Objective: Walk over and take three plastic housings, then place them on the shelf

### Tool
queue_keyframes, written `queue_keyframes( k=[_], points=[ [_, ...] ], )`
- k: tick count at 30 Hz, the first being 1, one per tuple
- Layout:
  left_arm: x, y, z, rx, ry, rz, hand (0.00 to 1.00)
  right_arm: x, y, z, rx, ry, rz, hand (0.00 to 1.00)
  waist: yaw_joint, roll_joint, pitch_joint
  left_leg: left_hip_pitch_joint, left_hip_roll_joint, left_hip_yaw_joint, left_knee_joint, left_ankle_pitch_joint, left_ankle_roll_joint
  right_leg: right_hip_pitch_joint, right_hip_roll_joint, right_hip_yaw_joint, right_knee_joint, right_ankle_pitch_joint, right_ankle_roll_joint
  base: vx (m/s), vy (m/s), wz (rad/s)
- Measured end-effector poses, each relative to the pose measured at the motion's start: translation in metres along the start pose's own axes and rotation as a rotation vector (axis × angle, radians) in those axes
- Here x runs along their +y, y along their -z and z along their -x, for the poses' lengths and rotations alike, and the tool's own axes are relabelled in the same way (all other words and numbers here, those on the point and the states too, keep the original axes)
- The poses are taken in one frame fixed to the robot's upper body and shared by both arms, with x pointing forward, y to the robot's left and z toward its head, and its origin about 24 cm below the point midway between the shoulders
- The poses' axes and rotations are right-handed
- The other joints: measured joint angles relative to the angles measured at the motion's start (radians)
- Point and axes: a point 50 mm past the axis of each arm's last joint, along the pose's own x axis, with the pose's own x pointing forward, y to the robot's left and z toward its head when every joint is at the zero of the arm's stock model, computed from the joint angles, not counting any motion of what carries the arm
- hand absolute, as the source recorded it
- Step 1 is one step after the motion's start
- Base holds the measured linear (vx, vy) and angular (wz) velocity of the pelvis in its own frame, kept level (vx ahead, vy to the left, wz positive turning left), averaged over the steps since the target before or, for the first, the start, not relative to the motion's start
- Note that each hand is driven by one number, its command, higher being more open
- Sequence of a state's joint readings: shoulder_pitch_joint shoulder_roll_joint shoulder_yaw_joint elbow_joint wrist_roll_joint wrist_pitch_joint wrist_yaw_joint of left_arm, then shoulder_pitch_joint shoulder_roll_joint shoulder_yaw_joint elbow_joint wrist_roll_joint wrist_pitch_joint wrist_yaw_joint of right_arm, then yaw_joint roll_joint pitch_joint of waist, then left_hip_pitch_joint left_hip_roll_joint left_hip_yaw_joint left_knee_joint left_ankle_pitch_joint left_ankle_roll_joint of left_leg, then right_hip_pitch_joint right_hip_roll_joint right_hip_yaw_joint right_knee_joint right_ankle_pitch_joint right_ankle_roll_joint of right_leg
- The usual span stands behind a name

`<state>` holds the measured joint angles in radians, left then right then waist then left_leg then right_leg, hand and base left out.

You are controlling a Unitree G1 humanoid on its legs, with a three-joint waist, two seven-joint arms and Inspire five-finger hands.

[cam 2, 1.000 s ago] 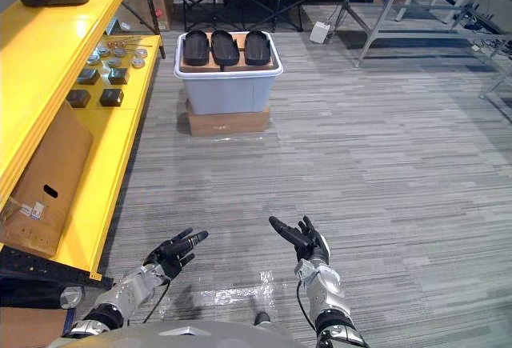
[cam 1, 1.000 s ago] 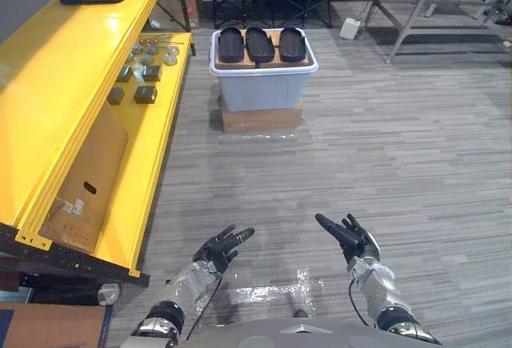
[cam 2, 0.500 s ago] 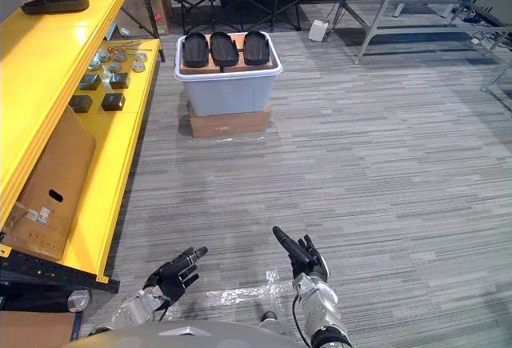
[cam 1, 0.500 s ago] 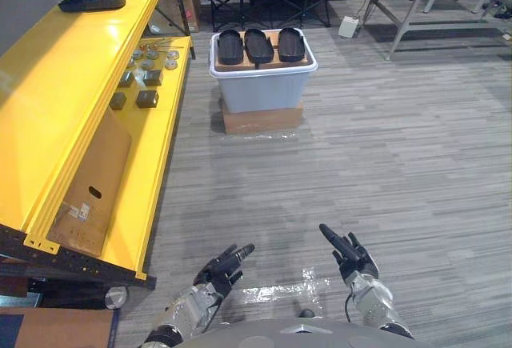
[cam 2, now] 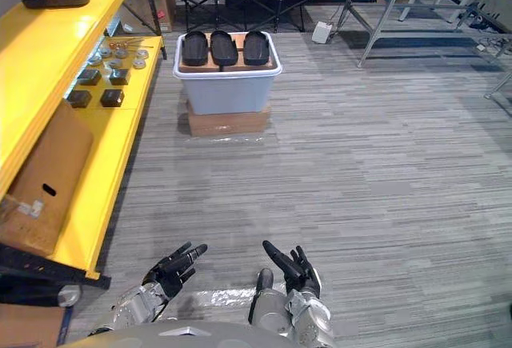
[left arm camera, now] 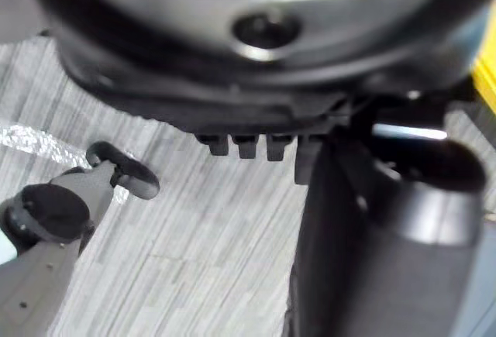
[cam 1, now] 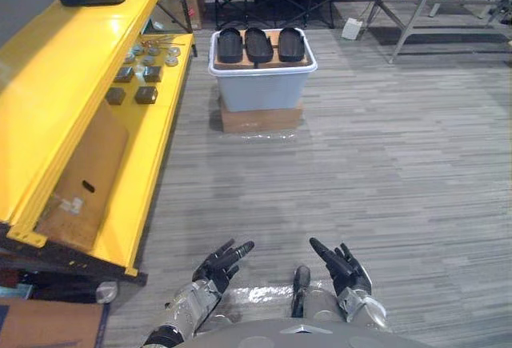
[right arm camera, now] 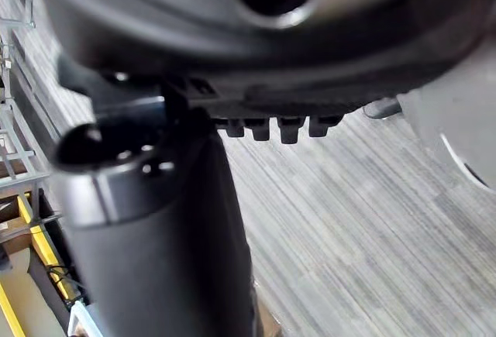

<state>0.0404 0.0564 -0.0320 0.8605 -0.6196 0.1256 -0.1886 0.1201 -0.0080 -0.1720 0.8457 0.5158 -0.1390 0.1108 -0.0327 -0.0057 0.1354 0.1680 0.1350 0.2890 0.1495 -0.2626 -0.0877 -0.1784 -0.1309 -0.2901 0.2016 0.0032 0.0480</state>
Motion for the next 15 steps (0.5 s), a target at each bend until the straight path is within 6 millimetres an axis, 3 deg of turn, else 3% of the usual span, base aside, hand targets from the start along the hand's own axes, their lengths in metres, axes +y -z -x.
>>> queue_keyframes(
  k=[1, 2, 3, 4, 5, 6, 7, 8, 9, 11, 12, 15],
  points=[
    [0.002, 0.001, 0.001, 0.0, -0.009, 0.012, 1.0, -0.003, 0.001, 0.002, -0.002, 0.009, -0.004, 1.0, -0.005, 0.017, -0.022, 0.001, 0.057, -0.017, 0.041, -0.006, -0.028, 0.015, 0.044, -0.029, 0.006, -0.017, -0.024, 0.36, -0.265, 0.29],
    [0.0, 0.002, 0.0, -0.01, -0.006, 0.049, 1.0, -0.004, 0.001, 0.002, -0.004, 0.013, -0.009, 1.0, 0.004, 0.015, -0.022, -0.064, 0.106, -0.042, 0.222, -0.007, -0.034, 0.034, 0.074, -0.039, 0.022, -0.05, -0.07, 0.52, -0.438, 0.18],
    [-0.001, 0.002, 0.0, -0.019, -0.004, 0.073, 1.0, -0.004, 0.0, 0.002, -0.004, 0.011, -0.002, 1.0, 0.009, 0.012, -0.021, -0.107, 0.134, -0.064, 0.333, 0.01, -0.018, 0.052, 0.086, -0.038, 0.025, -0.055, -0.082, 0.45, -0.39, -0.03],
    [-0.001, 0.008, 0.001, -0.019, -0.008, 0.131, 1.0, -0.004, -0.002, 0.002, -0.007, 0.005, 0.034, 1.0, 0.014, 0.022, -0.014, -0.205, 0.179, -0.117, 0.577, 0.083, 0.017, 0.103, 0.117, -0.04, 0.017, -0.074, -0.117, 0.53, -0.448, -0.12],
    [-0.002, 0.008, 0.002, -0.027, -0.006, 0.155, 1.0, -0.005, -0.004, 0.001, -0.01, 0.0, 0.064, 1.0, 0.016, 0.042, -0.001, -0.299, 0.211, -0.182, 0.789, 0.09, 0.016, 0.162, 0.157, -0.037, 0.002, -0.094, -0.148, 0.45, -0.329, -0.11],
    [-0.002, 0.009, 0.002, -0.03, -0.006, 0.163, 1.0, -0.006, -0.005, 0.001, -0.009, -0.002, 0.085, 1.0, 0.019, 0.049, 0.003, -0.338, 0.203, -0.218, 0.855, 0.084, 0.008, 0.189, 0.172, -0.031, -0.007, -0.101, -0.16, 0.42, -0.26, -0.35],
    [-0.002, 0.006, 0.003, -0.044, -0.002, 0.161, 1.0, -0.006, -0.005, 0.0, 0.005, -0.011, 0.118, 1.0, 0.041, 0.053, 0.0, -0.398, 0.149, -0.258, 0.909, 0.074, -0.006, 0.235, 0.187, -0.013, -0.033, -0.112, -0.176, 0.38, -0.188, -0.71],
    [-0.002, 0.001, 0.003, -0.08, 0.016, 0.167, 1.0, -0.003, -0.007, -0.004, 0.013, -0.019, 0.126, 1.0, 0.067, 0.049, 0.003, -0.433, 0.086, -0.248, 0.869, 0.051, -0.014, 0.266, 0.189, 0.026, -0.059, -0.113, -0.176, 0.37, -0.149, -0.9],
    [-0.002, -0.001, 0.004, -0.097, 0.021, 0.17, 1.0, -0.001, -0.009, -0.006, 0.012, -0.022, 0.133, 1.0, 0.079, 0.046, 0.004, -0.447, 0.058, -0.231, 0.814, 0.038, -0.013, 0.279, 0.187, 0.046, -0.072, -0.112, -0.175, 0.36, -0.087, -1.05],
    [0.0, -0.006, 0.005, -0.147, 0.022, 0.175, 1.0, 0.011, -0.016, -0.012, -0.01, -0.055, 0.147, 1.0, 0.098, 0.042, 0.021, -0.476, -0.011, -0.141, 0.54, 0.035, 0.013, 0.33, 0.186, 0.094, -0.119, -0.109, -0.168, 0.47, -0.021, -0.79],
    [0.001, -0.012, 0.006, -0.182, 0.018, 0.198, 1.0, 0.018, -0.022, -0.015, -0.028, -0.076, 0.16, 1.0, 0.098, 0.037, 0.047, -0.478, -0.053, -0.102, 0.328, 0.086, 0.025, 0.364, 0.184, 0.108, -0.13, -0.117, -0.152, 0.53, 0.039, -0.39],
    [0.009, -0.018, 0.01, -0.226, -0.014, 0.229, 1.0, 0.022, -0.026, -0.016, -0.041, -0.095, 0.174, 1.0, 0.114, 0.029, 0.075, -0.474, -0.076, -0.054, 0.068, 0.216, 0.023, 0.432, 0.185, 0.144, -0.154, -0.161, -0.111, 0.44, 0.107, -0.36]
  ],
)
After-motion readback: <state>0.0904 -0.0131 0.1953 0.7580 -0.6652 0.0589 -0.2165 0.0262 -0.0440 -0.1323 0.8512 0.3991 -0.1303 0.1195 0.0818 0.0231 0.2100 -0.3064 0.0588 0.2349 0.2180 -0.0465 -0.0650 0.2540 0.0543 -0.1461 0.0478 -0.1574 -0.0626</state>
